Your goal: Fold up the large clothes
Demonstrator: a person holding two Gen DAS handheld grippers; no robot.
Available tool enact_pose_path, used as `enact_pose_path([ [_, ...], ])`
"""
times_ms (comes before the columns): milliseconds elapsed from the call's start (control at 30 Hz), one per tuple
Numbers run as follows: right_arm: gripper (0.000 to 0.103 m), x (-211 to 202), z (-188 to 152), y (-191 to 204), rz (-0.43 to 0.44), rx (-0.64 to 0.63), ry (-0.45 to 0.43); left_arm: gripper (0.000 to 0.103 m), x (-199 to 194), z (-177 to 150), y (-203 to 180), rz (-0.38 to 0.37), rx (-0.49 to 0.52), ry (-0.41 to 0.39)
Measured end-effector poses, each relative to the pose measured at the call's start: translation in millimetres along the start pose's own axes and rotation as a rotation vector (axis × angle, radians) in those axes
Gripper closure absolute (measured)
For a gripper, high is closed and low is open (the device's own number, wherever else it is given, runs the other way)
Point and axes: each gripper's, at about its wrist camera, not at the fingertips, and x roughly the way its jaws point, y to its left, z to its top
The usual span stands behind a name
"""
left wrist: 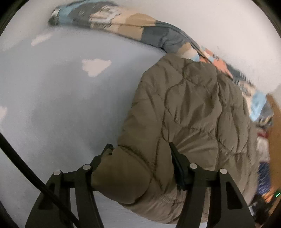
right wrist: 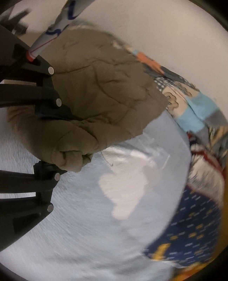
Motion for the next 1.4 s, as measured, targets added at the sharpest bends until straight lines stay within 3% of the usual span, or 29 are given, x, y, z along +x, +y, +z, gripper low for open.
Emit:
enact_pose_path([
  [33,0.069,-3.6,-1.4,12.5,-0.052,-0.089,-0.023,0.041,-1.4,-0.4,-5.5,0.035,0.042,-0.011],
  [133,0.070,-9.1,-3.5,24.4,-0.106,-0.177,-0.046,0.041,-6.7,-3.6,-12.9,0.091,0.126,-0.039],
  [433,0.075,-22.9,-6.6,44.9,-0.165,-0.316,-0.097,0.049,-16.2,-5.7,-15.6,0.095,0.169,-0.055],
  [867,0.076,-70.1,-14.4,55.6,-0.138,-0.394,-0.114,0.054,-57.5,-18.9,-23.3,0.100,0.250,-0.063],
  [1100,0.076,-107.3,-39.3,45.3,-0.103,-0.425,-0.102,0.055,-97.7,-48.9,-11.3,0.109,0.297,-0.066],
  [1400,0.076,-167.7,-76.6,23.1,-0.057,-0.396,-0.133,0.056,-158.9,-94.9,6.5,0.083,0.264,-0.105],
])
